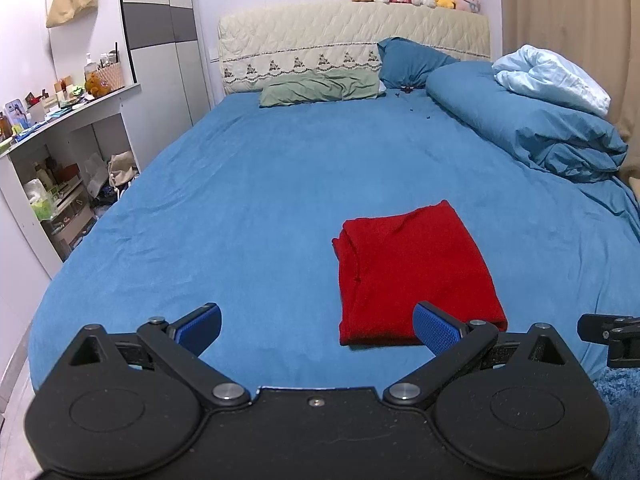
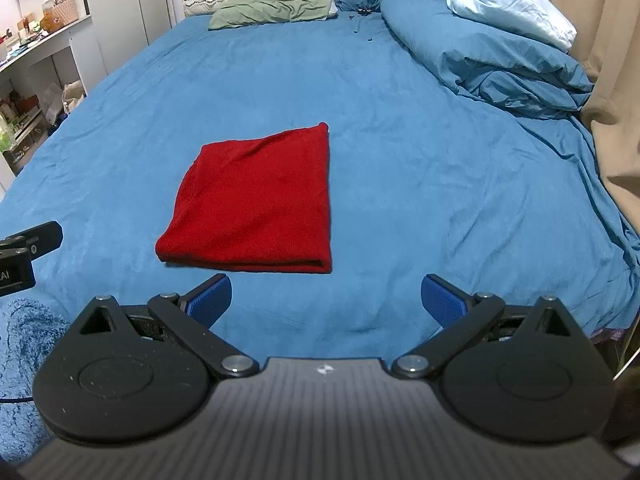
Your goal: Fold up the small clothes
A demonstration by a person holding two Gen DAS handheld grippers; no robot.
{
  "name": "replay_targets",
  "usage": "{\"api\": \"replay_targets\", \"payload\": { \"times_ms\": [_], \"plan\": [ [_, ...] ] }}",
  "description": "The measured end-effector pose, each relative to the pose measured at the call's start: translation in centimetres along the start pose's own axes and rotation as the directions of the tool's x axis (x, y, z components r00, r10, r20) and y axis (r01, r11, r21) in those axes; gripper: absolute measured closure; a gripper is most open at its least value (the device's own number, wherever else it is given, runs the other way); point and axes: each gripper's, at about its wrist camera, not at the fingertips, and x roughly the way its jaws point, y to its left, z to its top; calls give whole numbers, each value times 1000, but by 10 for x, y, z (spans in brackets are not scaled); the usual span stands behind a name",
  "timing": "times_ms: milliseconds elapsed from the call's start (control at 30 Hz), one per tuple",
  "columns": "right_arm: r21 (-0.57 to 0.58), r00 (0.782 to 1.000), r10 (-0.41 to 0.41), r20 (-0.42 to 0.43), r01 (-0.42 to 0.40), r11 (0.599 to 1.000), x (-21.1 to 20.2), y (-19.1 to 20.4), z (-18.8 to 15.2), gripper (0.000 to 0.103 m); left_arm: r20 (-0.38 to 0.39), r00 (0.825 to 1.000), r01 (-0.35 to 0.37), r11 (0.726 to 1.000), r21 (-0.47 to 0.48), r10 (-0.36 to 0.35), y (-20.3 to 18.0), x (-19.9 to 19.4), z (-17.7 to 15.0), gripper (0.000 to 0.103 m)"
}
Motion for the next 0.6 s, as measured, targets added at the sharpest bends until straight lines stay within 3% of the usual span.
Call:
{"api": "replay_targets", "payload": {
  "times_ms": [600],
  "plan": [
    [-1,1000,1,-3,-1,1000,1,3,-1,0,-2,1000,7,1000,-1,-7,-1,-1,1,0]
  ]
}}
